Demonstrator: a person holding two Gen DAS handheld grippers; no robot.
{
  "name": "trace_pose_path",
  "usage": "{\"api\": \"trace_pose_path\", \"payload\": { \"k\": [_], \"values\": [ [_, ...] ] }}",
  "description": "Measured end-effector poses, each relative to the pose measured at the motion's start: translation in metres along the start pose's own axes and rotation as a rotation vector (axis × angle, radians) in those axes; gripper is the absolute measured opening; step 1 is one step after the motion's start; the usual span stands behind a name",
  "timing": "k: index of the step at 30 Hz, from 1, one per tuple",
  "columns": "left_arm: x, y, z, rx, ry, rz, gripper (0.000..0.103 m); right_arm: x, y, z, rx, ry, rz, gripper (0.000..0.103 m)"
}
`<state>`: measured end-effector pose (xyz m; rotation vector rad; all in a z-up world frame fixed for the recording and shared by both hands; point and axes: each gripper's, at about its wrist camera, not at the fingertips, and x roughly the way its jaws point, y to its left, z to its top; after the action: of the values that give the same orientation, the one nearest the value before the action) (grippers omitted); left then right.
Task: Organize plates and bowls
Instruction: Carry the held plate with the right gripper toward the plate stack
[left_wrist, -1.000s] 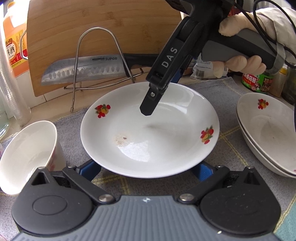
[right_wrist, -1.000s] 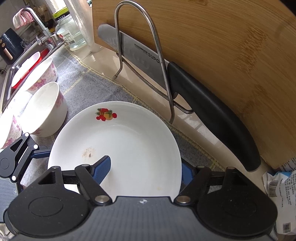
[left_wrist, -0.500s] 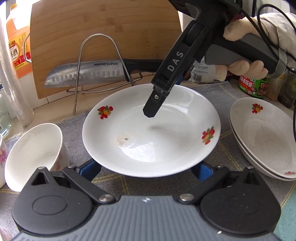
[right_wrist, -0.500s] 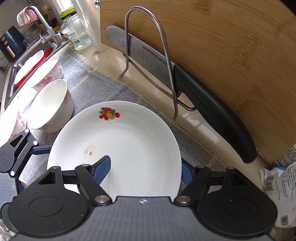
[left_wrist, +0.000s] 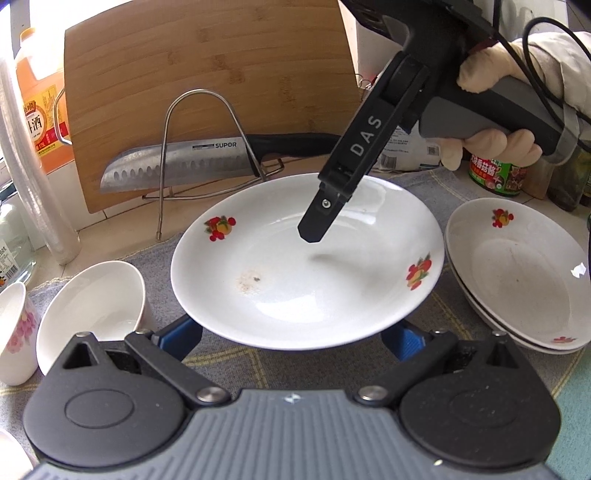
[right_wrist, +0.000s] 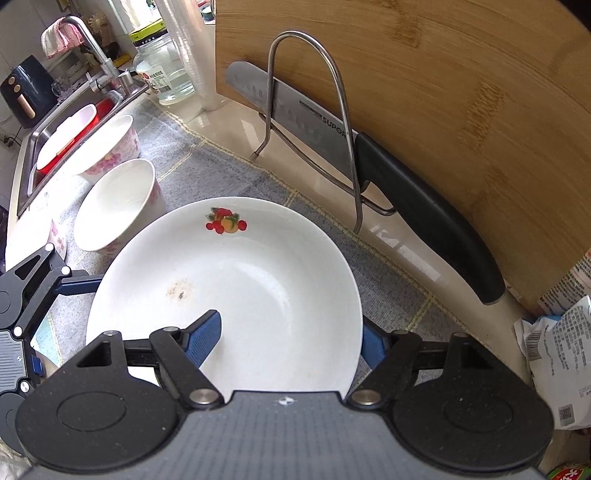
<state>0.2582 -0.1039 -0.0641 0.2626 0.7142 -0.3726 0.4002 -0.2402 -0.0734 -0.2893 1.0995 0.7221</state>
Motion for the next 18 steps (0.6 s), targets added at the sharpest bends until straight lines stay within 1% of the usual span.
{"api": "trace_pose_path", "payload": {
  "k": [6,11,13,18],
  "values": [
    [0.009,-0.001,-0.008,0.023,0.028,-0.001,0.102,0.012,0.002,-0.004,0.007,0.018,-0.012,0.082],
    [0.015,0.002,-0.014,0.012,0.059,-0.022,0.102,0.022,0.002,-0.007,0.011,0.043,0.000,0.082],
    [0.017,0.000,-0.018,0.035,0.067,-0.025,0.102,0.023,0.001,-0.007,0.007,0.051,0.005,0.082],
    [0.016,0.000,-0.020,0.048,0.053,-0.041,0.102,0.026,-0.004,-0.004,0.005,0.053,0.026,0.082]
  ]
}}
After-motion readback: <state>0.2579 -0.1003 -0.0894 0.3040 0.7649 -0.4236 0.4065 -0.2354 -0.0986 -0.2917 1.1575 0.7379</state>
